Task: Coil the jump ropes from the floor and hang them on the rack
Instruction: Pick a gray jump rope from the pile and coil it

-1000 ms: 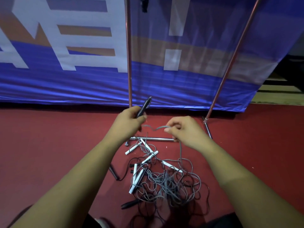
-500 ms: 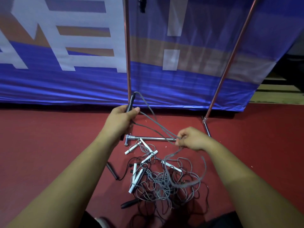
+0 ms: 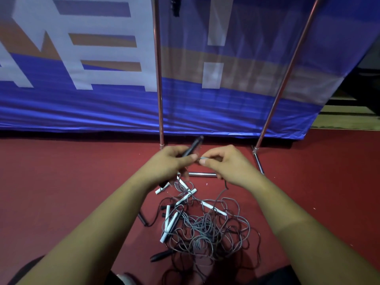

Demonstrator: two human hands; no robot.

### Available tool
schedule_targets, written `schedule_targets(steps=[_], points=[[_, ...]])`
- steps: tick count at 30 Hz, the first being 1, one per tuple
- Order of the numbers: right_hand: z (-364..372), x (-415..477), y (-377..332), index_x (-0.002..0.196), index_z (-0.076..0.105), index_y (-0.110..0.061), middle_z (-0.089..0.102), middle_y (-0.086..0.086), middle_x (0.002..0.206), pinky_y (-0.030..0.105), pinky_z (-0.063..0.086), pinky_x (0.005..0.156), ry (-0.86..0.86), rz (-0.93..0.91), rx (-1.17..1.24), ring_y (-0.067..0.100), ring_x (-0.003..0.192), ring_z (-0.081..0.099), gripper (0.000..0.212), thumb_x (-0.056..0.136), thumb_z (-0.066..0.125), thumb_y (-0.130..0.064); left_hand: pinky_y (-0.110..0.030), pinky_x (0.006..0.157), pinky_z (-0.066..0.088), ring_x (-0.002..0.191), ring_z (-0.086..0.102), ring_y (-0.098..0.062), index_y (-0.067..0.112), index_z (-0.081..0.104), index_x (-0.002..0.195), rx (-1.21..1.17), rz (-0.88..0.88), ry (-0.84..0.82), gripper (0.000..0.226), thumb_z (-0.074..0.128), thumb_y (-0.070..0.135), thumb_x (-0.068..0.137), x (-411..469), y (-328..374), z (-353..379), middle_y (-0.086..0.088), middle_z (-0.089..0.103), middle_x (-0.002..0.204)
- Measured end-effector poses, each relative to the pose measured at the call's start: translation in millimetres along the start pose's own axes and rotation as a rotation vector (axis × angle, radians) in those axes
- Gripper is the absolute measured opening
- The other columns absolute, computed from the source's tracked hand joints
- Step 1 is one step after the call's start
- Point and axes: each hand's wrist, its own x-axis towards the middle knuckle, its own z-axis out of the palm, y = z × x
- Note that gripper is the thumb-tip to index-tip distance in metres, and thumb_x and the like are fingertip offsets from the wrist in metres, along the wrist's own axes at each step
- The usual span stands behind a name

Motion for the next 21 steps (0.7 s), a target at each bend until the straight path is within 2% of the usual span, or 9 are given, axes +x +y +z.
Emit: schedule_targets(steps=[2, 4, 7, 10, 12, 14, 17, 19, 21], points=[[-1.0, 0.8, 0.5, 0.082, 0.074, -0.018, 0.058, 0.003, 0.053, 0.027, 0.041, 0.049, -0.035, -0.02, 0.001, 0.013, 0.048, 0.051, 0.011, 0.09, 0.07, -0.024, -0.02, 0.038, 0.027, 0.037, 0.038, -0.01, 0.017, 0.062, 0.084, 0.063, -0.043, -0.077, 0.026, 0.06, 0.039, 0.097, 1.6, -1.1, 2.7, 0.001, 0.05, 0.051], [-2.8, 0.9, 13.5, 0.076, 0.068, -0.017, 0.065, 0.004, 0.061, 0.032, 0.047, 0.057, -0.117, 0.001, -0.117, 0.014, 0.056, 0.057, 0.016, 0.091, 0.068, -0.023, -0.019, 0.038, 0.026, 0.038, 0.034, -0.01, 0.017, 0.058, 0.075, 0.058, -0.043, 0.041, 0.03, 0.065, 0.04, 0.094, 5.8, 0.6, -0.5, 0.005, 0.044, 0.049], [-13.2, 1.5, 46.8, 0.072, 0.067, -0.015, 0.068, 0.001, 0.067, 0.028, 0.045, 0.061, -0.229, 0.189, -0.318, 0.014, 0.061, 0.057, 0.02, 0.092, 0.064, -0.016, -0.018, 0.037, 0.024, 0.039, 0.034, -0.009, 0.016, 0.054, 0.074, -0.149, -0.025, 0.283, 0.027, 0.068, 0.03, 0.093, 13.3, -1.1, -14.3, 0.005, 0.045, 0.053], [-25.9, 3.3, 78.4, 0.066, 0.066, -0.021, 0.069, -0.002, 0.068, 0.028, 0.049, 0.068, -0.197, 0.341, -0.362, 0.013, 0.065, 0.061, 0.029, 0.09, 0.06, -0.005, -0.019, 0.04, 0.025, 0.044, 0.033, -0.013, 0.012, 0.055, 0.084, -0.243, -0.021, 0.405, 0.023, 0.066, 0.029, 0.095, 13.1, -4.7, -35.5, -0.001, 0.042, 0.06], [-28.7, 5.9, 85.8, 0.071, 0.068, -0.021, 0.069, -0.002, 0.067, 0.026, 0.046, 0.064, -0.097, 0.358, -0.266, 0.01, 0.06, 0.057, 0.03, 0.092, 0.059, -0.002, -0.022, 0.043, 0.031, 0.045, 0.045, -0.018, 0.01, 0.058, 0.083, -0.11, -0.058, 0.456, 0.025, 0.065, 0.031, 0.095, 12.1, -10.8, -49.2, -0.004, 0.05, 0.064], [-27.4, 8.2, 76.8, 0.079, 0.068, -0.019, 0.068, 0.0, 0.065, 0.026, 0.042, 0.061, 0.043, 0.315, -0.067, 0.011, 0.056, 0.053, 0.024, 0.093, 0.058, -0.002, -0.026, 0.049, 0.041, 0.055, 0.065, -0.024, 0.015, 0.06, 0.083, 0.178, -0.085, 0.519, 0.017, 0.063, 0.027, 0.095, 10.4, -17.6, -57.2, -0.007, 0.061, 0.071], [-23.9, 8.7, 42.4, 0.086, 0.069, -0.014, 0.063, -0.002, 0.057, 0.024, 0.047, 0.056, 0.161, 0.185, 0.07, 0.009, 0.052, 0.056, 0.012, 0.094, 0.061, -0.009, -0.032, 0.054, 0.043, 0.066, 0.07, -0.029, 0.018, 0.053, 0.073, 0.461, -0.025, 0.607, 0.021, 0.056, 0.023, 0.093, 11.2, -23.4, -56.1, -0.015, 0.062, 0.08], [-17.1, 2.0, 17.3, 0.089, 0.072, -0.014, 0.061, -0.004, 0.055, 0.022, 0.043, 0.052, 0.097, 0.087, 0.058, 0.007, 0.05, 0.051, 0.009, 0.093, 0.064, -0.012, -0.029, 0.048, 0.044, 0.056, 0.066, -0.022, 0.013, 0.059, 0.081, 0.398, 0.04, 0.576, 0.016, 0.056, 0.022, 0.095, 8.8, -12.8, -46.4, -0.017, 0.064, 0.074], [-6.9, -6.2, 1.0, 0.09, 0.074, -0.017, 0.061, -0.006, 0.056, 0.024, 0.039, 0.053, -0.018, 0.012, 0.039, 0.008, 0.052, 0.049, 0.01, 0.093, 0.065, -0.013, -0.023, 0.039, 0.033, 0.042, 0.053, -0.021, 0.011, 0.066, 0.099, 0.116, 0.058, 0.334, 0.014, 0.06, 0.024, 0.096, 3.2, -0.6, -29.5, -0.015, 0.064, 0.064]])
